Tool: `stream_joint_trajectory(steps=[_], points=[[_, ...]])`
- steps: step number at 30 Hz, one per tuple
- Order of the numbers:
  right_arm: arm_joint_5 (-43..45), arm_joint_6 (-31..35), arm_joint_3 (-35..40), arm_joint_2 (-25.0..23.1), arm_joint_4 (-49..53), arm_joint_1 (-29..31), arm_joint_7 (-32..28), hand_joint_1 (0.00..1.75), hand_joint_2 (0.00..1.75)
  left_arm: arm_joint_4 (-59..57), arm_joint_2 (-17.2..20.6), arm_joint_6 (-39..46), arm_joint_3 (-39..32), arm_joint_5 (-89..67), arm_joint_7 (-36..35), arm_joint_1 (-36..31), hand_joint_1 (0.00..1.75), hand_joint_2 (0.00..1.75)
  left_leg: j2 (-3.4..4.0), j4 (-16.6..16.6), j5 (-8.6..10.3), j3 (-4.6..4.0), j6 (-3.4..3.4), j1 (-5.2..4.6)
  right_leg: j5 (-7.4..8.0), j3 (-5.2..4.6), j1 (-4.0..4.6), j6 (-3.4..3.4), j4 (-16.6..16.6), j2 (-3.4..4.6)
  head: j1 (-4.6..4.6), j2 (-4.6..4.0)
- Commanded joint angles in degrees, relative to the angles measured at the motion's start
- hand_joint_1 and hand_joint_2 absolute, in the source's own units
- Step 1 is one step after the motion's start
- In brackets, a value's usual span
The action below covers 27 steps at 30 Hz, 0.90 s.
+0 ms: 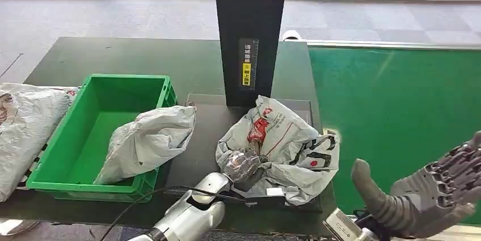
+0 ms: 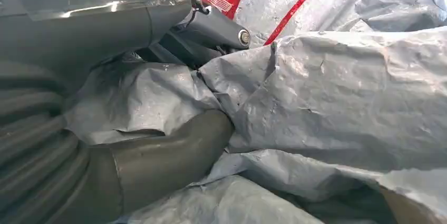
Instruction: Moved the parcel from conveyor to table for the left to box.
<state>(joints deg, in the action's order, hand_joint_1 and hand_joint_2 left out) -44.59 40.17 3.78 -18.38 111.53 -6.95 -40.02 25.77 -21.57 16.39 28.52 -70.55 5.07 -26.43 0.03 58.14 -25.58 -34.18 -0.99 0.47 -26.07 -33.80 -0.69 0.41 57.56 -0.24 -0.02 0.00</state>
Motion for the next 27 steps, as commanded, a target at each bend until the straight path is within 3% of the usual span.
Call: stream_joint_trajectory(steps=[1,6,9,13,23,27], points=[[0.07,-0.17,-5.05,-1.57,1.0,-0.86,0.02,0.0,1.75,-4.37,2.21,0.13,1.97,-0.62,1.78,-1.28,1.75,1.75,0.0,-0.15,0.01,0.18,0.03,-0.01,0.0,0.17,-0.01,-0.03,-0.14,0.01,0.0,0.0],[0.06,-0.17,-5.02,-1.62,1.23,-1.09,0.02,0.0,1.75,-3.89,2.02,5.6,1.72,-1.03,2.34,-2.02,1.75,1.75,0.03,-0.15,0.01,0.16,0.02,0.0,0.02,0.16,0.0,-0.03,-0.14,0.04,0.0,0.0],[-0.06,-0.17,-5.45,-1.62,2.06,-2.05,0.02,0.0,1.75,4.32,1.71,23.61,1.73,-2.81,2.3,-0.57,1.75,1.75,-0.05,-0.07,0.01,0.08,0.02,-0.02,-0.01,0.08,-0.01,-0.02,-0.05,-0.04,0.0,0.0],[0.1,-0.17,-4.85,-1.62,0.58,-0.89,0.02,0.0,1.75,29.05,3.11,23.61,-3.77,-8.13,4.88,7.68,1.75,1.75,0.07,-0.03,-0.03,-0.01,0.03,-0.02,0.0,-0.05,-0.01,-0.02,-0.03,0.08,0.0,0.0],[0.73,-0.17,-5.3,-1.62,-1.06,0.63,0.02,0.0,1.75,47.07,1.57,23.61,-10.53,-11.19,12.23,13.66,1.75,1.75,0.24,-0.11,-0.04,0.08,0.04,0.0,0.04,0.04,0.01,-0.03,-0.12,0.23,0.0,0.0],[2.29,-0.17,-7.86,-1.62,-1.45,2.03,0.02,0.0,1.75,53.64,1.57,23.61,-19.63,-2.11,29.79,15.23,1.75,1.75,0.25,-0.11,-0.06,0.09,0.04,0.0,0.03,0.08,0.03,-0.02,-0.11,0.22,0.0,0.0]])
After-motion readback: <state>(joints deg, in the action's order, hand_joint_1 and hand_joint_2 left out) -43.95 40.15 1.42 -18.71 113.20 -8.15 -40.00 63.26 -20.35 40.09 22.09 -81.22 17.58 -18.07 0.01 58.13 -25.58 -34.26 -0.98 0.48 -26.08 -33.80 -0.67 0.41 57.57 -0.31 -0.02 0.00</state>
